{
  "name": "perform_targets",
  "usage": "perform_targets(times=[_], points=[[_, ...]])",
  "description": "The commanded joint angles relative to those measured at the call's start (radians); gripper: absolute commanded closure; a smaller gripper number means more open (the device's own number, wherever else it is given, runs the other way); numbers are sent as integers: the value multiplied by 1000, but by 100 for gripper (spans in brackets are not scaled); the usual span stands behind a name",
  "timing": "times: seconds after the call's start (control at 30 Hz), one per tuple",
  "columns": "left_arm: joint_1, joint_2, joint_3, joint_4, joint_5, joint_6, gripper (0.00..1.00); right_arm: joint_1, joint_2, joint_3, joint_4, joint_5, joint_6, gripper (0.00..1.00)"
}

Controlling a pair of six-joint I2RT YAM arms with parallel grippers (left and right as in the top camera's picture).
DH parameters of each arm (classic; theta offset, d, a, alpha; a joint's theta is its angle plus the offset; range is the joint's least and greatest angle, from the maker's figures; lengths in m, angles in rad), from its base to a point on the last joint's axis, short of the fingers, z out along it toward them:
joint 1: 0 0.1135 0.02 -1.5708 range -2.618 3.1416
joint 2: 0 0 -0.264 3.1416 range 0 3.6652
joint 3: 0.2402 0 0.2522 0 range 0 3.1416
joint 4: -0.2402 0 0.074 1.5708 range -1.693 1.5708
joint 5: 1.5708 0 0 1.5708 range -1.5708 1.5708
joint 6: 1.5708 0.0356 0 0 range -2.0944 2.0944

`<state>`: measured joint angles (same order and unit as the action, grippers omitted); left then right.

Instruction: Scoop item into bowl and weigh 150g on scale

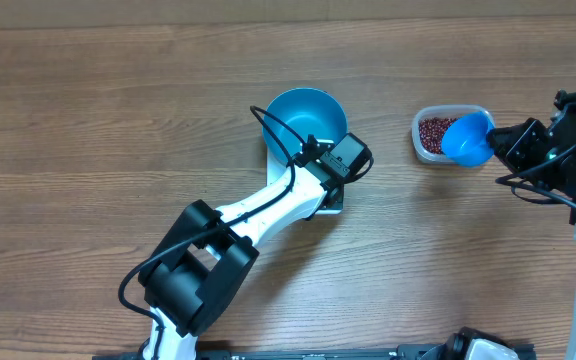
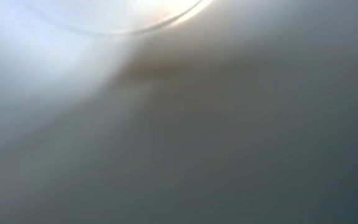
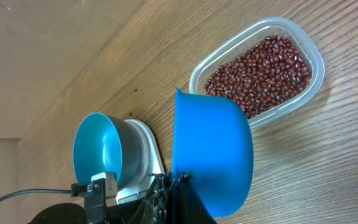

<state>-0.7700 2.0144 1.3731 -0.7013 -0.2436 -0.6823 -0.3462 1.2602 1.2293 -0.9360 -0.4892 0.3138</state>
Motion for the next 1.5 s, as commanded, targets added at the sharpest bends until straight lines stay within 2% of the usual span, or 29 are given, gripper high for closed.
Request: perform_targets(times=[0.0,0.13,0.2,0.27,0.4,0.67,0.73,0.8,0.87,0.97,1.07,1.2,1.33,1.4,1.47], points=[[5,26,-25,-12,43,-21,96,-4,-13,25,2,6,-8,96],[5,25,-19,3,43,-20,96,-4,-13,25,3,7,-8,96],[5,18,6,-4,67,19,96,-4,-13,25,6,7,-8,96],[3,-10,73,-48,155,112,96,-4,-13,25,14,7,-8,96],[-11,-76,185,-130,166,224,96,-4,-13,25,30,6,-8,96],[-8,-252,253,-210,167,308,96,-4,-13,25,29,6,-8,96],[-7,-303,253,-259,167,384,96,-4,-13,25,29,6,-8,96],[-6,-366,250,-320,163,510,96,-4,-13,25,24,6,-8,96],[13,-418,230,-358,159,537,96,-4,-13,25,21,6,-8,96],[93,-541,110,-333,198,572,95,-4,-13,25,16,6,-9,96],[223,-734,-113,-201,340,613,95,-4,-13,25,13,6,-8,96],[279,-912,-338,-49,375,638,94,-4,-13,25,14,7,-8,96],[278,-956,-500,76,412,723,78,-4,-13,25,14,7,-8,96],[278,-937,-565,117,499,790,79,-4,-13,25,14,8,-8,96],[278,-904,-619,160,526,798,81,-4,-13,25,13,18,-8,96]])
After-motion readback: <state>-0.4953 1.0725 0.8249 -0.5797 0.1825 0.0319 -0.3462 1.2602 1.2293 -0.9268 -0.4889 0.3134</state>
